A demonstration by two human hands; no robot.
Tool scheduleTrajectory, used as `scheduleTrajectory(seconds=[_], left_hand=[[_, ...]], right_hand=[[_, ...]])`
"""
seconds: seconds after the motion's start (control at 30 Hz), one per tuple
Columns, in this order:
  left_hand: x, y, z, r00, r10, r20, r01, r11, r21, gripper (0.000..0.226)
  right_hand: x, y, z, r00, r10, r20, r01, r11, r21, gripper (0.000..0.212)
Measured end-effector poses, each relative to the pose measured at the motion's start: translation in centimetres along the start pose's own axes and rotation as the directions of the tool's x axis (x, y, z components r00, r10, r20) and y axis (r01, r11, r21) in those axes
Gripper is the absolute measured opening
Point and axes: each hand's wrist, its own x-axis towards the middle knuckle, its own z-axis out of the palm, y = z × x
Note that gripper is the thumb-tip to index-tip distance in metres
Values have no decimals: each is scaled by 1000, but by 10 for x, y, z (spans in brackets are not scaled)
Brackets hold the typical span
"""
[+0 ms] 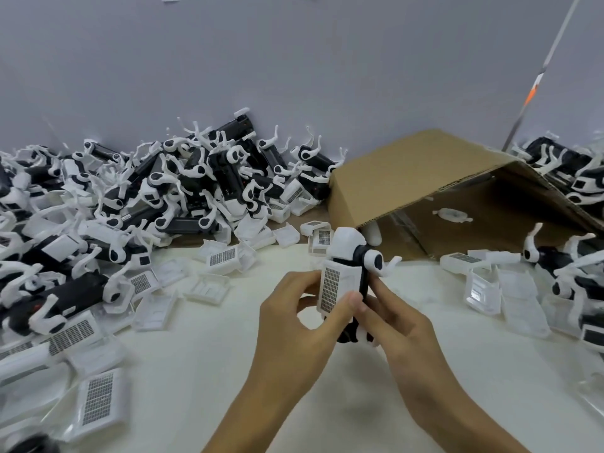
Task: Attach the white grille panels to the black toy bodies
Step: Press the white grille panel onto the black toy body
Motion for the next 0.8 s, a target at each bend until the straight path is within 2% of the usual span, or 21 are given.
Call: scheduleTrajectory(seconds=[0.17, 0.33, 0.43, 0.5, 0.57, 0.63, 0.7, 0.8], left_hand=[[-2, -1, 1, 996, -86, 11, 86, 996, -3, 42], [1, -2, -3, 992, -111, 56, 109, 993, 37, 34], [-2, 0, -1, 993, -78, 91, 68, 991, 112, 33], [-6, 1, 0, 987, -78, 138, 65, 993, 95, 43], [-5, -1, 0, 972, -121, 202, 103, 990, 97, 55], [-1, -2, 0, 944, -196, 265, 197, 980, 22, 59], [1, -2, 0, 921, -241, 308, 278, 957, -83, 49], [1, -1, 1, 916, -219, 335, 266, 959, -100, 38]], right_hand=[[-2, 0, -1, 1000, 9, 14, -8, 1000, -14, 34], [-3, -1, -1, 998, 46, 35, -46, 999, 5, 27], [-3, 0, 1, 997, 75, -19, -75, 997, -13, 41], [-1, 1, -1, 994, 86, -64, -87, 996, -9, 44], [2, -2, -5, 993, 75, -90, -75, 997, -1, 39], [4, -5, -9, 992, 70, -101, -66, 997, 45, 35], [5, -6, -9, 992, 80, -99, -74, 995, 63, 32], [2, -7, -5, 995, 75, -68, -71, 996, 62, 29]])
